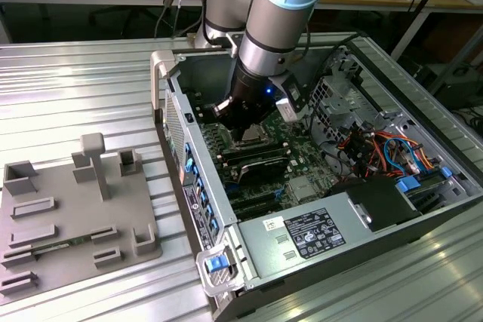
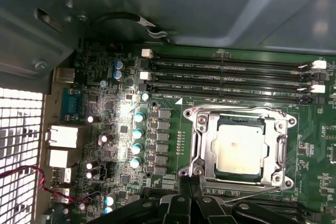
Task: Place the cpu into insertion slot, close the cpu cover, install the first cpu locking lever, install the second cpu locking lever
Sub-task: 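Install the second cpu locking lever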
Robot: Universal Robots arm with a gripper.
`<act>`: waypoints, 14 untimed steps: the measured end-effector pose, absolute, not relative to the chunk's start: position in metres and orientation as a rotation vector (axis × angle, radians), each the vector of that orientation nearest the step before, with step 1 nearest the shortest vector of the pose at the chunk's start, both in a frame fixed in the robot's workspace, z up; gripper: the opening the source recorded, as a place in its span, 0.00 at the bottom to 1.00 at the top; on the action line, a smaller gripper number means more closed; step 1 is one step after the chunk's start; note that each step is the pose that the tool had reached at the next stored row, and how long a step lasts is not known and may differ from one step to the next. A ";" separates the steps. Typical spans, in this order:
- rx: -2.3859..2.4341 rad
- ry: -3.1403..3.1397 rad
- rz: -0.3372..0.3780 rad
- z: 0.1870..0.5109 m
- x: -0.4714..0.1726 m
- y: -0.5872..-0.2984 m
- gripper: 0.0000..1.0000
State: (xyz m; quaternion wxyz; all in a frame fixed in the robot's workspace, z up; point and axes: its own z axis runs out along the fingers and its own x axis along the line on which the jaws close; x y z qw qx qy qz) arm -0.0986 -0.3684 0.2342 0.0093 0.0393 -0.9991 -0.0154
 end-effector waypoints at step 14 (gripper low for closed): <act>0.123 -3.120 -0.048 0.255 -0.088 -0.367 0.11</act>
